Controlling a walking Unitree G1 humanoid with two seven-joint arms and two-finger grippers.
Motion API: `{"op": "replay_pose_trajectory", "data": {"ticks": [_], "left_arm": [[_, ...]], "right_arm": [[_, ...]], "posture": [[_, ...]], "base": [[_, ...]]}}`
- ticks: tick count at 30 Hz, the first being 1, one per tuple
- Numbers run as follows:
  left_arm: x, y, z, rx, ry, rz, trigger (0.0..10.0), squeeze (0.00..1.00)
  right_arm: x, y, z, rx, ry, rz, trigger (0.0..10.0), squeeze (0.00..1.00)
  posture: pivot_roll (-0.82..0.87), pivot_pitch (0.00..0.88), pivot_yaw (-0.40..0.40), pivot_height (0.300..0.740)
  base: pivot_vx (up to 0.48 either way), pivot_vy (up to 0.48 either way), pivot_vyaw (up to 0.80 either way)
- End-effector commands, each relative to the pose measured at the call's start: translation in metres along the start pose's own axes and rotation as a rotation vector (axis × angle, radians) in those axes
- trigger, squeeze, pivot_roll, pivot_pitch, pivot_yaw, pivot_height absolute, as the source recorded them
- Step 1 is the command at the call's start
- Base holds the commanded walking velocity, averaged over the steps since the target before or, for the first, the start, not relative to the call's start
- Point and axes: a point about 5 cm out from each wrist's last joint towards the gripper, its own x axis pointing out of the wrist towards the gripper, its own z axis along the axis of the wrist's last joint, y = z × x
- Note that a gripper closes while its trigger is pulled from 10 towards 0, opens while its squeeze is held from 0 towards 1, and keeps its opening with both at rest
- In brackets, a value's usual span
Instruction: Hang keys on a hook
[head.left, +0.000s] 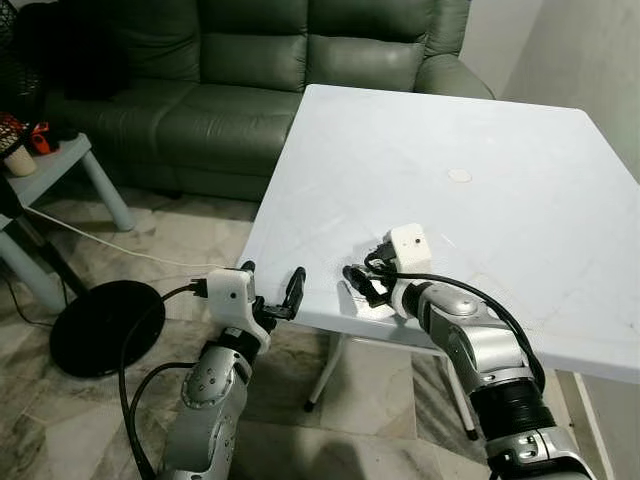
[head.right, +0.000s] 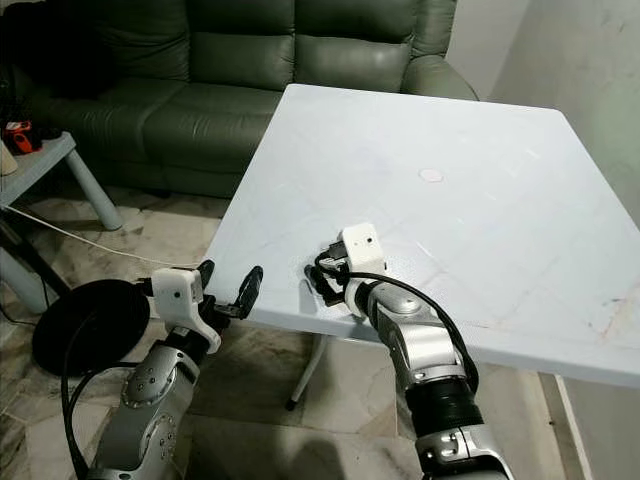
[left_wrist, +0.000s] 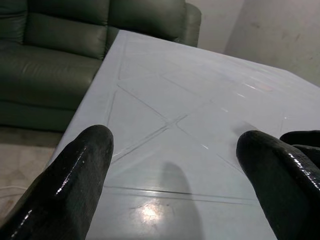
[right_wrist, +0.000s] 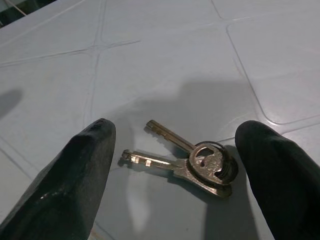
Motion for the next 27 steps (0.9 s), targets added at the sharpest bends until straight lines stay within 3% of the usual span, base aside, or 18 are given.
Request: {"op": "replay_pose_trajectory", "data": {"ticks": [1,6,7,8,9,10,13,14,15,17,19,20,21,22,27], "left_arm": [[0.000,-0.001,0.003,0.009,-0.010,0.004,10.0,0.00],[0.000,-0.001,0.004,0.006,-0.013,0.010,10.0,0.00],[0.000,-0.001,0.004,0.006,-0.012,0.012,10.0,0.00],[0.000,-0.001,0.004,0.006,-0.012,0.012,10.0,0.00],[-0.001,-0.001,0.004,0.005,-0.012,0.014,10.0,0.00],[-0.001,-0.001,0.004,0.005,-0.012,0.015,10.0,0.00],[-0.001,0.000,0.005,0.003,-0.013,0.018,10.0,0.00],[-0.001,0.000,0.004,0.004,-0.012,0.018,10.0,0.00],[-0.001,0.000,0.004,0.004,-0.012,0.019,10.0,0.00],[-0.001,0.000,0.005,0.004,-0.012,0.022,10.0,0.00],[-0.001,0.000,0.005,0.004,-0.013,0.023,10.0,0.00],[-0.002,0.000,0.004,0.003,-0.012,0.026,10.0,0.00],[-0.002,0.000,0.004,0.002,-0.012,0.026,10.0,0.00],[-0.002,0.000,0.005,0.001,-0.012,0.025,10.0,0.00],[-0.001,-0.001,0.004,0.000,-0.011,0.022,10.0,0.00]], "right_arm": [[0.000,-0.002,0.000,-0.020,0.008,-0.017,10.0,0.00],[-0.001,-0.004,-0.001,-0.034,0.009,-0.038,9.8,0.00],[-0.001,-0.004,-0.001,-0.033,0.009,-0.036,5.6,0.00],[-0.001,-0.004,-0.001,-0.029,0.009,-0.033,5.6,0.00],[-0.002,-0.005,-0.003,-0.017,0.018,-0.022,4.6,0.00],[-0.002,-0.005,-0.003,-0.012,0.017,-0.017,2.8,0.00],[-0.003,-0.007,-0.004,-0.049,0.027,-0.040,3.2,0.00],[-0.004,-0.007,-0.005,-0.024,0.033,-0.025,2.9,0.00],[-0.005,-0.009,-0.006,-0.022,0.033,-0.026,1.9,0.00],[-0.006,-0.010,-0.007,-0.027,0.034,-0.033,1.3,0.00],[-0.006,-0.010,-0.008,-0.029,0.038,-0.034,1.8,0.00],[-0.007,-0.011,-0.009,-0.035,0.041,-0.034,1.3,0.00],[-0.007,-0.012,-0.010,-0.041,0.043,-0.037,1.4,0.00],[-0.008,-0.012,-0.010,-0.037,0.041,-0.038,0.5,0.00],[-0.009,-0.013,-0.010,-0.040,0.033,-0.041,0.0,0.00]], "posture": [[-0.02,0.072,-0.044,0.732],[-0.02,0.083,-0.046,0.732],[-0.02,0.085,-0.045,0.732],[-0.02,0.085,-0.045,0.732],[-0.02,0.086,-0.047,0.732],[-0.02,0.087,-0.047,0.732],[-0.02,0.092,-0.046,0.732],[-0.02,0.094,-0.047,0.732],[-0.02,0.096,-0.048,0.732],[-0.02,0.096,-0.048,0.732],[-0.02,0.096,-0.048,0.732],[-0.02,0.095,-0.051,0.732],[-0.02,0.095,-0.051,0.732],[-0.02,0.095,-0.051,0.732],[-0.02,0.091,-0.052,0.732]], "base": [[0.000,0.000,0.00],[0.000,0.000,0.00],[0.000,0.000,0.00],[0.000,0.000,0.00],[0.000,0.000,0.00],[0.000,0.000,0.00],[0.000,0.000,0.00],[0.000,0.000,0.00],[0.000,0.000,0.00],[0.000,0.000,0.00],[0.000,0.000,0.00],[0.000,0.000,0.00],[0.000,0.000,0.00],[0.000,0.000,0.00],[0.000,0.000,0.00]]}}
